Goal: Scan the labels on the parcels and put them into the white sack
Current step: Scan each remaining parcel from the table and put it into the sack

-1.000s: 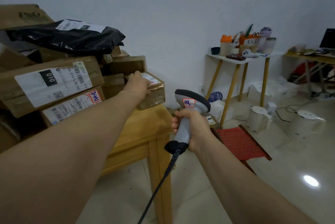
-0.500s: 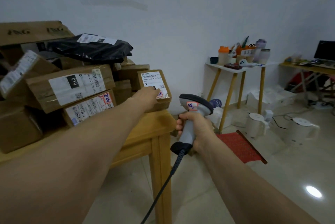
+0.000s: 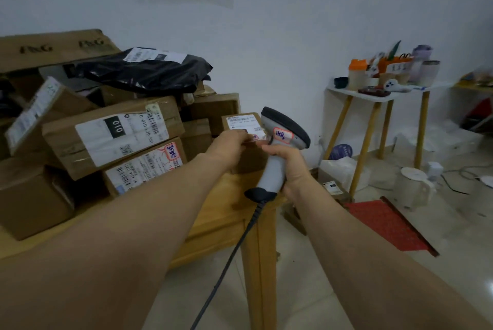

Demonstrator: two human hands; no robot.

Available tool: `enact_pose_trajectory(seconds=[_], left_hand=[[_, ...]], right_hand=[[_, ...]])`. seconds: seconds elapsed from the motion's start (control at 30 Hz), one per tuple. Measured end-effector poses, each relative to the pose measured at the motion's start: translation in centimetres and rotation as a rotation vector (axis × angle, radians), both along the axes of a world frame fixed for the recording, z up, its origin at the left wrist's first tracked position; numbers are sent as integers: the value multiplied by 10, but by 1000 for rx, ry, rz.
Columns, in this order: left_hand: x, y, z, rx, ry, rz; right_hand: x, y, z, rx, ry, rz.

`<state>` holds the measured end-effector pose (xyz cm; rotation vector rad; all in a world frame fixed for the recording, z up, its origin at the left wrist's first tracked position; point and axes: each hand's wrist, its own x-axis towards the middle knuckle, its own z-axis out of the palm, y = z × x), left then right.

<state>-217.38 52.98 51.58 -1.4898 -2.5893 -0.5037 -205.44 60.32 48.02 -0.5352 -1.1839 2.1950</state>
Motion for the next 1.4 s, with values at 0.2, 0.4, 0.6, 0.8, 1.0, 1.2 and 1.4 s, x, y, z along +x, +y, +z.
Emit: enact_pose_trajectory(seconds=[0.2, 0.4, 0.6, 0.8, 1.0, 1.2, 1.4], left_hand=[[-6, -7, -7, 133, -143, 78], [12, -32, -15, 610, -538, 270], [55, -86, -9, 755, -1177, 233], [94, -167, -7, 739, -1199, 108], [109, -268, -4, 692, -1166, 210], [113, -395, -9, 732, -1032, 393], [122, -508, -24, 872, -879, 596]], right_hand=[[-23, -6, 0, 69, -43, 13], [3, -23, -11, 22, -68, -113], [61, -70, -17, 60, -38, -146], [114, -125, -19, 35, 24, -69], [138, -189, -13, 123, 66, 162], [133, -281, -4, 373, -106, 249], [119, -377, -2, 410, -114, 595]])
